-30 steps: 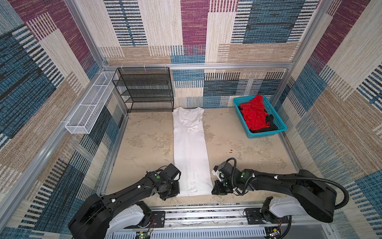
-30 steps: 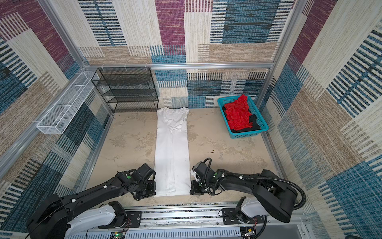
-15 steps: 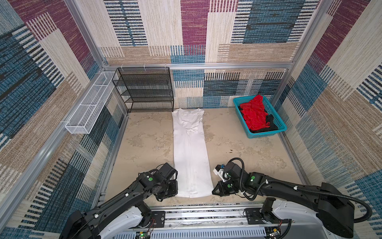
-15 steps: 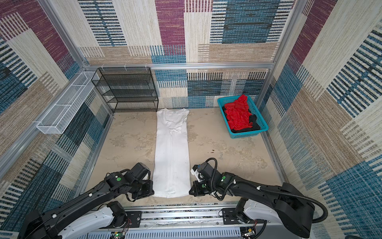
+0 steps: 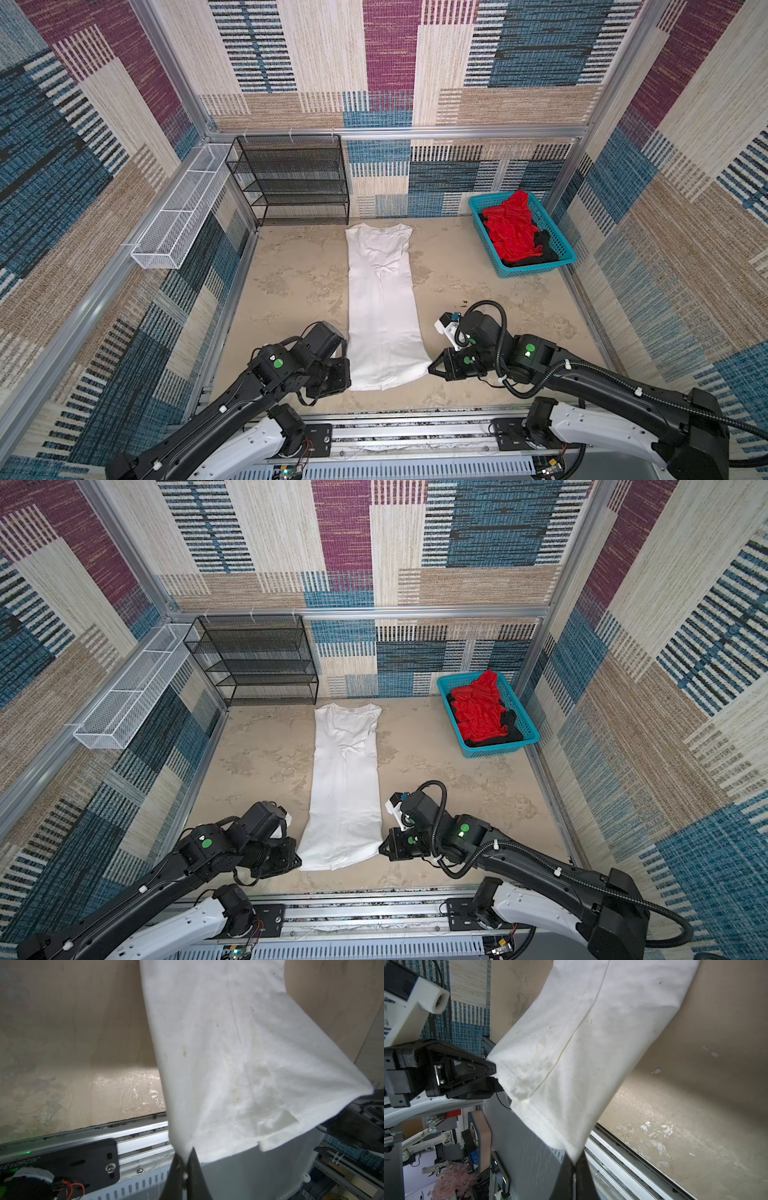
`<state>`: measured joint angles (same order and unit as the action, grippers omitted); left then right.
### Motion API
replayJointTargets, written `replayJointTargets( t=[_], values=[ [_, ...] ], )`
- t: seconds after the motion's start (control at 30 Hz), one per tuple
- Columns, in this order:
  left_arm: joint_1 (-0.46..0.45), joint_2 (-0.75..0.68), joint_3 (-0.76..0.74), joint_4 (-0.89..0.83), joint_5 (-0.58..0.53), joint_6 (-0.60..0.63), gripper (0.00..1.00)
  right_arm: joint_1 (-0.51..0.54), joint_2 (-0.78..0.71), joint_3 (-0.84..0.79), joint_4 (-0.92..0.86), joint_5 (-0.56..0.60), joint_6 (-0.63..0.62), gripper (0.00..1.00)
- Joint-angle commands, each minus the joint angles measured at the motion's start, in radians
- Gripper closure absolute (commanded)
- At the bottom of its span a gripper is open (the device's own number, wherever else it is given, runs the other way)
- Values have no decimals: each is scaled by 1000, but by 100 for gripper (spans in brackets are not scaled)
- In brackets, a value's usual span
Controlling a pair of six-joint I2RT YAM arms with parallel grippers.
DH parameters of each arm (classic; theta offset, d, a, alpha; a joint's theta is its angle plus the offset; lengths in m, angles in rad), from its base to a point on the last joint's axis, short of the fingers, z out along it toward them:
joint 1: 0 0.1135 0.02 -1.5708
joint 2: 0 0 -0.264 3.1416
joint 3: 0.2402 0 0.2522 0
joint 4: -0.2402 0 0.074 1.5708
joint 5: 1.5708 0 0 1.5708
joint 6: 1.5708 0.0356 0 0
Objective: Fold and stack the t-shirts
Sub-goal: 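Carry the lifted end away from the robot with both grippers, folding it over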
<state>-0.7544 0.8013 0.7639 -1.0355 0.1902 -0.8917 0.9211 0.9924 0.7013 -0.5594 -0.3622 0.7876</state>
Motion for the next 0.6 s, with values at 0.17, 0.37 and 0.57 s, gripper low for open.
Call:
replayJointTargets(
  t=[0.17,0.37,0.57],
  values=[
    [1,33,103,6,-166,76,100,-2,57,79,11,149,-32,100],
    [1,86,165,27,-241,128,100,-20,104,120,68,189,-66,100],
    [4,132,205,73,-311,167,100,-43,114,149,106,252,-96,100]
  ],
)
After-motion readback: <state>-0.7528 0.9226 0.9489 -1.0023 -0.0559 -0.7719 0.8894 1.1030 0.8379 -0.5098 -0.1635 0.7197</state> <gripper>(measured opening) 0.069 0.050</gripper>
